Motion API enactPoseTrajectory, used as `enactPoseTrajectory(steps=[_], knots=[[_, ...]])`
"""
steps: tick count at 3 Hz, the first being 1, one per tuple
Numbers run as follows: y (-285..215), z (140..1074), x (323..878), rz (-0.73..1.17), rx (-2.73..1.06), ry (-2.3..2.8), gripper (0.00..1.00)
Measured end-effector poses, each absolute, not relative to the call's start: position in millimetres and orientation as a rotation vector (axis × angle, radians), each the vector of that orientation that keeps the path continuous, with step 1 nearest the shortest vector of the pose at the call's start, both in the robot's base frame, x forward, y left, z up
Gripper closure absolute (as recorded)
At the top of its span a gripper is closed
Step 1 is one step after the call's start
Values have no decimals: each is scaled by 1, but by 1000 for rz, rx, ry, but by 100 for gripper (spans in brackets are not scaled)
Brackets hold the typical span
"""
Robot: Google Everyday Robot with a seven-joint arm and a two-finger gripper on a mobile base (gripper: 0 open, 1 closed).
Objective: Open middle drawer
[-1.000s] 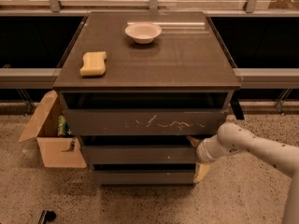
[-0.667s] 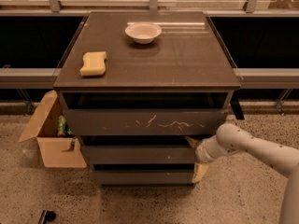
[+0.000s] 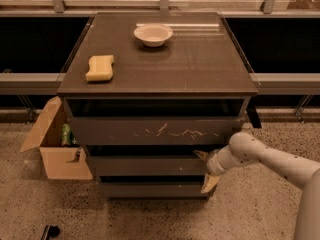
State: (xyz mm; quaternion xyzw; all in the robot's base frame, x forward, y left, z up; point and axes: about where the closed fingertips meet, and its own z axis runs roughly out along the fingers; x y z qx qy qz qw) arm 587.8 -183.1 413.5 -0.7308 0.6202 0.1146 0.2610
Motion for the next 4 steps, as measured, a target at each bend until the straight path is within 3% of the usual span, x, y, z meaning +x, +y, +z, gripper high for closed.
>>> enactPoseTrajectory(steps=[1, 3, 4], knots=[[-174, 429, 579, 352, -1982, 1611, 45], [-166, 446, 569, 430, -1968, 1528, 92], [-165, 447, 568, 435, -1968, 1524, 0]])
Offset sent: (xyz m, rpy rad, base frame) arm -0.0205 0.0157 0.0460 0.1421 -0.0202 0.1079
